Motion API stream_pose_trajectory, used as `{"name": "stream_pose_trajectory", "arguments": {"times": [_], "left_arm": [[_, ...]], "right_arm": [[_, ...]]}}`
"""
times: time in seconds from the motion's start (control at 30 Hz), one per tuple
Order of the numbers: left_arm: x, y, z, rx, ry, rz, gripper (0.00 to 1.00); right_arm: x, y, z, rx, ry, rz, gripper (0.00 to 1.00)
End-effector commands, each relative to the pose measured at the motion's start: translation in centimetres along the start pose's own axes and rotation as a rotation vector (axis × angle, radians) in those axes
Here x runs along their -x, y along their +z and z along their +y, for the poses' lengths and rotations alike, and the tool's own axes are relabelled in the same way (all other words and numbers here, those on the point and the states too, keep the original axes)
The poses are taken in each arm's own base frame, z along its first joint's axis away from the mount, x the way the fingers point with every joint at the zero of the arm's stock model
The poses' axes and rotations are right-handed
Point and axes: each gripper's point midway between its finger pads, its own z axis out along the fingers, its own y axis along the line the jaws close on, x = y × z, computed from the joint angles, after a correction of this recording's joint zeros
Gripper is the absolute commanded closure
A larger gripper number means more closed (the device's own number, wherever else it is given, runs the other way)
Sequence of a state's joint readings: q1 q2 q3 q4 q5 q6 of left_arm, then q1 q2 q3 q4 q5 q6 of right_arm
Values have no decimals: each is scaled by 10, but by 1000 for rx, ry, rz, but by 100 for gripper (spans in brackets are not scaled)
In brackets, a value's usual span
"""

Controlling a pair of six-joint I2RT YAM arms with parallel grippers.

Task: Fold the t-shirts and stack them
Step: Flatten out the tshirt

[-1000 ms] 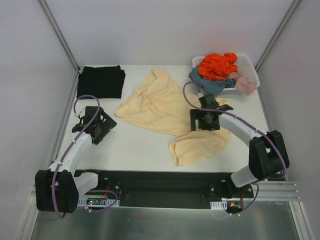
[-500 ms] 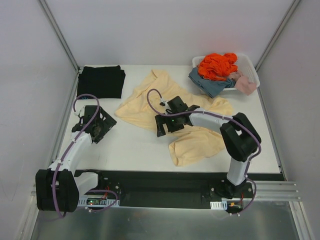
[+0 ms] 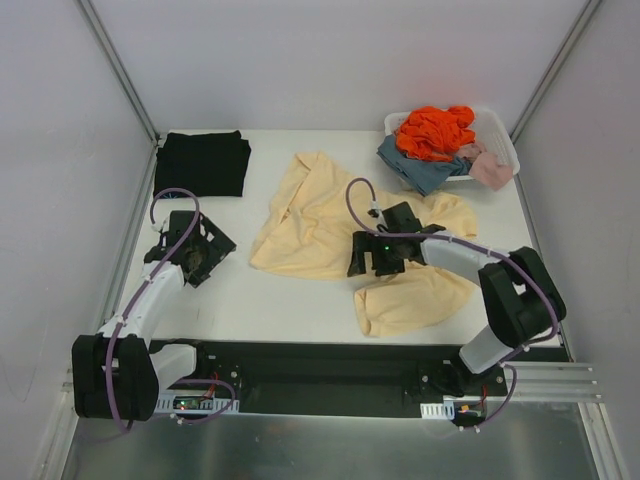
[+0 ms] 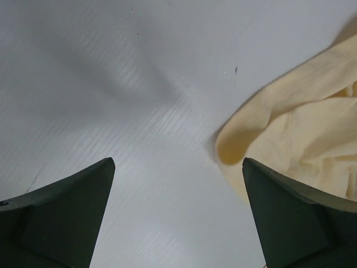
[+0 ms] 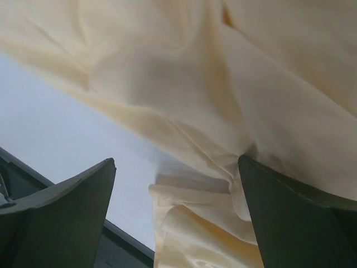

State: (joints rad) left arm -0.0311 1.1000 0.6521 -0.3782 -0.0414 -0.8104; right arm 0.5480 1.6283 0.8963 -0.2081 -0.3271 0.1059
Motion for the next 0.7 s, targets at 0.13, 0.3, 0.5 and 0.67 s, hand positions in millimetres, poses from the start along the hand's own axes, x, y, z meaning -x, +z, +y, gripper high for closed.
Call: {"name": "stream_pose_trajectory", "arguments": {"times": [0.13, 0.3, 0.5, 0.67], "left_arm": [[0, 1, -14, -45, 21, 45, 1], [-11, 10, -15, -40, 25, 119, 1], [-48, 7, -33, -135, 48, 300, 1], [-110, -17, -58, -234, 224, 435, 2]], "right_arm": [[-31, -54, -92, -293, 181, 26, 3], [0, -83, -99, -346, 127, -84, 3], [20, -110, -77, -279, 67, -203, 3], [18, -127, -73, -282, 56, -279, 3]]}}
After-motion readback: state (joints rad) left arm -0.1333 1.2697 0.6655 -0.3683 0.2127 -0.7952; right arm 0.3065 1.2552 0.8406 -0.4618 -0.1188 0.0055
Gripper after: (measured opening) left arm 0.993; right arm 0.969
